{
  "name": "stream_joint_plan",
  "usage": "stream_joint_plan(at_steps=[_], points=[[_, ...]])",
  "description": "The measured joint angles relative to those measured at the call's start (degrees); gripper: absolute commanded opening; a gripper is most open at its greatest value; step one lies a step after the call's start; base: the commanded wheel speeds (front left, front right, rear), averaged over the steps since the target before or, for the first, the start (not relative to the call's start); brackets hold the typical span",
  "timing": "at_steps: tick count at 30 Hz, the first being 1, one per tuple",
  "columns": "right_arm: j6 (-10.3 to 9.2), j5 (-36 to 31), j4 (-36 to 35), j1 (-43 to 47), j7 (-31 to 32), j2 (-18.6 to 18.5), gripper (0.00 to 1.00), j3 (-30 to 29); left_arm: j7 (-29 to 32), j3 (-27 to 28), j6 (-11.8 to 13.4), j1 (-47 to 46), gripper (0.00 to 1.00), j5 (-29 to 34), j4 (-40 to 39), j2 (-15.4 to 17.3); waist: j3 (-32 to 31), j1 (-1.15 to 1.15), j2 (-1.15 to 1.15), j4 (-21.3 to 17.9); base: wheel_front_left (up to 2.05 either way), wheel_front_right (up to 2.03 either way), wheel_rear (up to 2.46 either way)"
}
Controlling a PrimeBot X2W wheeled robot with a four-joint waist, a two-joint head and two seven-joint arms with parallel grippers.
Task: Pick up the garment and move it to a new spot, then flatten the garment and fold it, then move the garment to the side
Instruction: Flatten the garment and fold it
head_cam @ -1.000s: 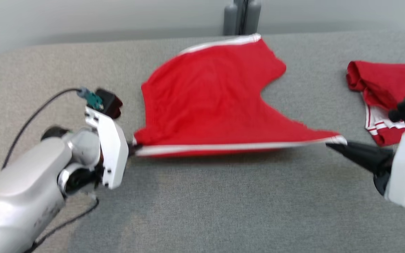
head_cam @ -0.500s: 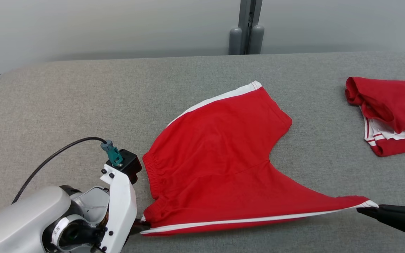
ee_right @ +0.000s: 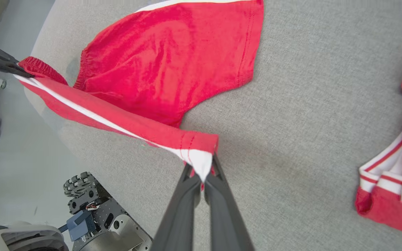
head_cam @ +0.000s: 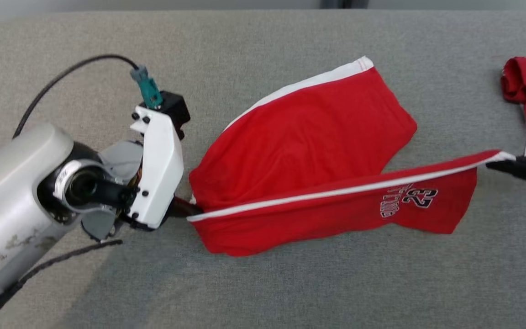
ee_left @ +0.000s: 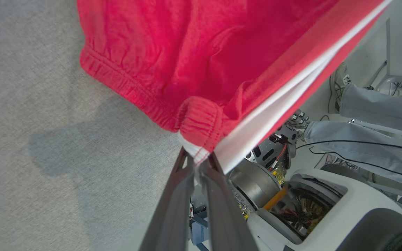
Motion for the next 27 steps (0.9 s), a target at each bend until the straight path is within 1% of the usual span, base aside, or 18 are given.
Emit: stream_joint_plan(at_steps=[3, 6, 11, 16, 19, 22, 27], points=[[-0.02, -0.2, 4.6, -5.4, 5.2, 3.4, 0.00, -1.0, 3.3, 0.7, 0.9, -4.3, 0.00, -0.8, 2.9, -2.1, 2.8, 0.00, 0.00, 0.8, 0.00, 0.00, 0.00], [-0.02, -0.9, 9.9, -10.6, 8.7, 7.5, 0.00, -2.1, 5.3, 1.0, 1.7, -7.7, 0.00, -0.9, 5.6, -4.0, 5.3, 0.00, 0.00, 1.7, 0.00, 0.00, 0.00], [-0.03, -3.1, 18.3, -18.1, 12.5, 13.5, 0.00, -3.5, 6.5, 2.4, 2.8, -11.4, 0.00, -1.4, 9.2, -6.5, 8.6, 0.00, 0.00, 3.3, 0.00, 0.00, 0.00], [-0.11, -5.5, 25.9, -23.6, 14.9, 18.8, 0.00, -4.6, 6.2, 4.4, 5.0, -13.7, 0.00, -2.8, 12.4, -8.4, 11.3, 0.00, 0.00, 4.8, 0.00, 0.00, 0.00], [-0.15, -7.8, 29.3, -26.2, 16.0, 21.0, 0.00, -4.8, 5.8, 5.2, 5.7, -15.0, 0.00, -2.9, 13.8, -9.7, 12.9, 0.00, 0.00, 5.7, 0.00, 0.00, 0.00], [-0.16, -9.8, 31.4, -28.4, 16.1, 23.1, 0.00, -5.3, 5.5, 5.8, 5.8, -16.2, 0.00, -2.9, 15.0, -10.7, 14.3, 0.00, 0.00, 6.5, 0.00, 0.00, 0.00], [-0.16, -12.4, 35.3, -30.1, 16.7, 25.3, 0.00, -6.0, 5.2, 6.3, 5.9, -17.4, 0.00, -2.9, 17.0, -12.1, 15.7, 0.00, 0.00, 7.5, 0.00, 0.00, 0.00]])
